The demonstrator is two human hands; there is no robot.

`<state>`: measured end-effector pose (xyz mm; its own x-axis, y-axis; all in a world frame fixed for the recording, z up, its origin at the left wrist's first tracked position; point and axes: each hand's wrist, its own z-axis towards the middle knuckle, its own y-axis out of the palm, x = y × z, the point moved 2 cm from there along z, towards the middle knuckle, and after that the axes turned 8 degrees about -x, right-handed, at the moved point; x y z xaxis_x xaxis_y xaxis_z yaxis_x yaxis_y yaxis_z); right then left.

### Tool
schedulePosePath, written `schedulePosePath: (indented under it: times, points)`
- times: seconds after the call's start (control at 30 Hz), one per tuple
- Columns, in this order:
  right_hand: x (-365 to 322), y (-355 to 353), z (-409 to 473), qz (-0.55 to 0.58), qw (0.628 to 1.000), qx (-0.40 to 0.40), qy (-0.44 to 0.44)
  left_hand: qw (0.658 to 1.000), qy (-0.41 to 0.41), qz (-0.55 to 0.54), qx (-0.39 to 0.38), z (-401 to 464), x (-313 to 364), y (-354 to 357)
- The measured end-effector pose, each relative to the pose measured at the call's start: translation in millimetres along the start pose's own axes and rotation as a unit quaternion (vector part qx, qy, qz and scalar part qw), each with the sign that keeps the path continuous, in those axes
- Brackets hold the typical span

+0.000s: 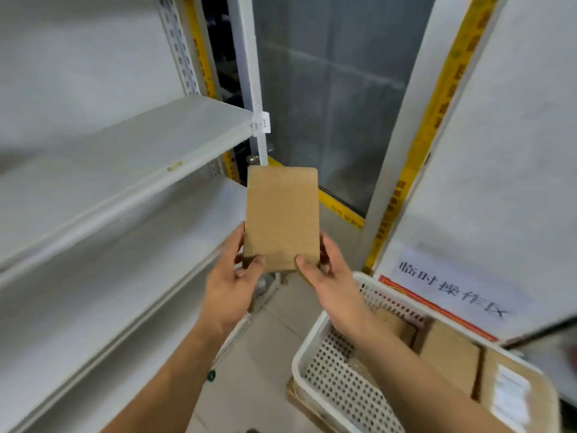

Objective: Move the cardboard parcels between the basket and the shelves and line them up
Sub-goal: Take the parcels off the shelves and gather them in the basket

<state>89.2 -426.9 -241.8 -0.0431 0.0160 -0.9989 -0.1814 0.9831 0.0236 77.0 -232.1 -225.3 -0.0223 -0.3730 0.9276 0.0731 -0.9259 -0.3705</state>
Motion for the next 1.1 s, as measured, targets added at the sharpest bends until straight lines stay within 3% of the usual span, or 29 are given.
schedulePosePath:
  times: [0.23, 0.43, 0.57, 0.83, 0.97, 1.1]
  points:
    - [78.0, -79.9, -59.7, 0.028, 0.988, 0.117, 0.097, 0.982, -0.064, 0.029, -0.177, 5.6, -42.1, 114.0]
    - [157.7, -130.4, -93.7, 0.038, 0.952, 0.223, 0.207, 0.940, -0.102, 0.039, -0.324, 4.4, -103.9, 214.7]
    - [209.2, -150.3, -105.7, 0.049, 0.932, 0.239, 0.266, 0.908, -0.129, 0.042, -0.395, 5.0, -152.0, 263.8]
    - [289.9, -176.2, -98.6, 0.047, 0.886, 0.328, 0.325, 0.866, -0.196, 0.029, -0.459, 18.3, -236.7, 337.7]
    - [316.4, -176.5, -92.8, -0.016, 0.847, 0.392, 0.357, 0.846, -0.198, 0.031, -0.494, 20.0, -260.9, 362.0]
    - [327.1, -168.7, -84.8, -0.049, 0.824, 0.427, 0.369, 0.845, -0.206, 0.036, -0.492, 20.1, -269.1, 369.3]
